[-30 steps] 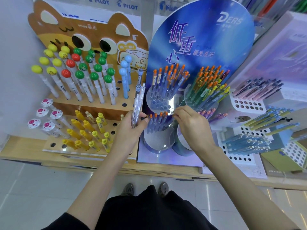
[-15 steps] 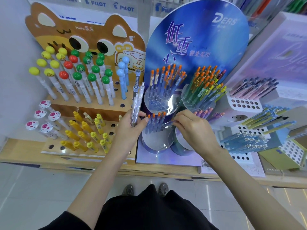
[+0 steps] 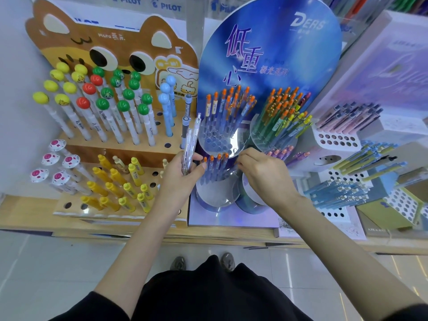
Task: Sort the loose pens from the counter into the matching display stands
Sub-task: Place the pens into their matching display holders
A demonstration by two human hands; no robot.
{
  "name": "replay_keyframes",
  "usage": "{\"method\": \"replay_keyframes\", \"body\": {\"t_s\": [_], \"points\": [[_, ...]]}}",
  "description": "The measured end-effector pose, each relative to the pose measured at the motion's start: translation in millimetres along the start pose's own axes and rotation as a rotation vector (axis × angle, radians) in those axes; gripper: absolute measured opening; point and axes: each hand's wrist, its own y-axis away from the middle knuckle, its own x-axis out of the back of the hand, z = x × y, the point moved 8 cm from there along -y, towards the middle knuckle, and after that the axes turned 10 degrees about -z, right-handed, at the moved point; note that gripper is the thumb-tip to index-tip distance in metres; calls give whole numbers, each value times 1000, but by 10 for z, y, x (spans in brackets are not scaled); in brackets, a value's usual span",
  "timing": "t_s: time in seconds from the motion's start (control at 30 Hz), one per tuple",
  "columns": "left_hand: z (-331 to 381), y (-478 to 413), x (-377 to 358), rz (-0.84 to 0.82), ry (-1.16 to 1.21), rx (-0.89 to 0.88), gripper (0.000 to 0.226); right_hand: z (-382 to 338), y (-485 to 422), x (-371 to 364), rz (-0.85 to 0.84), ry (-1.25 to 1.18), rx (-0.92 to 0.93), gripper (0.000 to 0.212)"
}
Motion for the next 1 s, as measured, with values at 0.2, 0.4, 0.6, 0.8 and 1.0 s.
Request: {"method": "replay_keyframes", "body": {"t_s": [0.2,0.4,0.6,0.8,1.0], "points": [[42,6,-20,-49,23,-31,13,-37,-200,-200,-214,151,-93,24],[66,50,-96,-154,220,4,16,-14,-272,-217,-237,180,-102,16],[130,89,-150,-252,190,-42,11,39,254,409,428,-160,-9,13],[53,51,-422,-214,7,-28,21,1025,1227,94,624,-787,-826,21],[174,12,-896,-143,-66,-82,21,1279,972,-57,424,-886,-717,38]]}}
